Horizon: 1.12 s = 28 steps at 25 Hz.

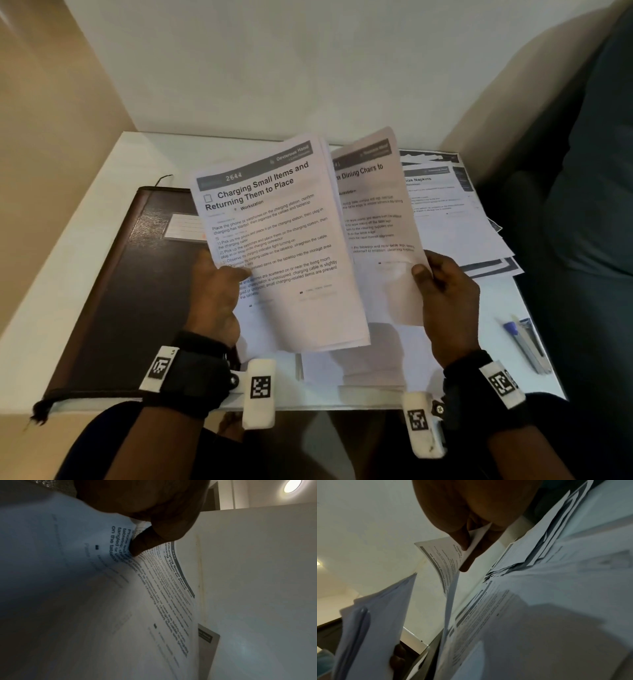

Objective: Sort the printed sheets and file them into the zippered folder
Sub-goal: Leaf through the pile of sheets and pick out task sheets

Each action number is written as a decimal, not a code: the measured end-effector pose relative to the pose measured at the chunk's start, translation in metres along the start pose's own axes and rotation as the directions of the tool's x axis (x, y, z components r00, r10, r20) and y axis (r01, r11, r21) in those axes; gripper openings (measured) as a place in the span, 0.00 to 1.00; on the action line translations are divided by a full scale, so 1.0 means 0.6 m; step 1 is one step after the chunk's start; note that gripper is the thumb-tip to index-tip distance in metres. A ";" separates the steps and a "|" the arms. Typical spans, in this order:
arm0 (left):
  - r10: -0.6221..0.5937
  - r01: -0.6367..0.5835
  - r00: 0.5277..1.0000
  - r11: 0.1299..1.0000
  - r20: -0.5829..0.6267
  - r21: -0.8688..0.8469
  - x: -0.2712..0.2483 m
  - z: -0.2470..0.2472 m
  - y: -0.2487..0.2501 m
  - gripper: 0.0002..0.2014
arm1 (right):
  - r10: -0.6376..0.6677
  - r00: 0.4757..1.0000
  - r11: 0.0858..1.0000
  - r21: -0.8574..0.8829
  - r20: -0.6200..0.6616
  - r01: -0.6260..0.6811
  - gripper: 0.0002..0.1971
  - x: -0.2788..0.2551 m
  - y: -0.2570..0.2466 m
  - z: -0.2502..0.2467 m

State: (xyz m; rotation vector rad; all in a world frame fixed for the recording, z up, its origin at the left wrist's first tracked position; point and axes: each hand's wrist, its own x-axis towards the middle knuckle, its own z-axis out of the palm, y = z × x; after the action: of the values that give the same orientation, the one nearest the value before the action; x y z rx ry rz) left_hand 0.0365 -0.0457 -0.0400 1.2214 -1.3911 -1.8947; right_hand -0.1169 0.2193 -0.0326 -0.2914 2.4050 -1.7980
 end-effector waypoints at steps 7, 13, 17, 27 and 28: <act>-0.033 0.033 0.998 0.999 0.050 -0.013 -0.001 0.005 -0.007 0.26 | 0.057 0.993 0.979 0.189 0.108 -0.076 0.12 -0.013 -0.009 0.013; -0.092 0.090 0.983 0.996 0.158 0.020 -0.003 0.013 -0.009 0.28 | 0.131 0.963 0.937 0.288 0.235 -0.198 0.12 -0.027 -0.001 0.039; -0.113 0.110 0.977 0.994 0.182 0.023 0.001 0.012 -0.013 0.26 | 0.173 0.932 0.897 0.341 0.317 -0.282 0.12 -0.031 -0.005 0.043; -0.076 0.067 0.992 0.994 0.105 0.086 0.006 0.016 -0.019 0.27 | 0.178 0.900 0.898 0.309 0.397 -0.314 0.13 -0.035 -0.014 0.045; -0.067 0.059 0.994 0.995 0.092 0.084 0.004 0.017 -0.019 0.28 | 0.175 0.898 0.901 0.302 0.404 -0.312 0.14 -0.036 -0.015 0.046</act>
State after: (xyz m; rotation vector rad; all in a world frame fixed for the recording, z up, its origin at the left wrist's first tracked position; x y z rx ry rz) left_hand 0.0279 -0.0384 -0.0507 1.2423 -1.5087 -1.9795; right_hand -0.0890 0.1961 -0.0324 -0.2407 1.7330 -1.8265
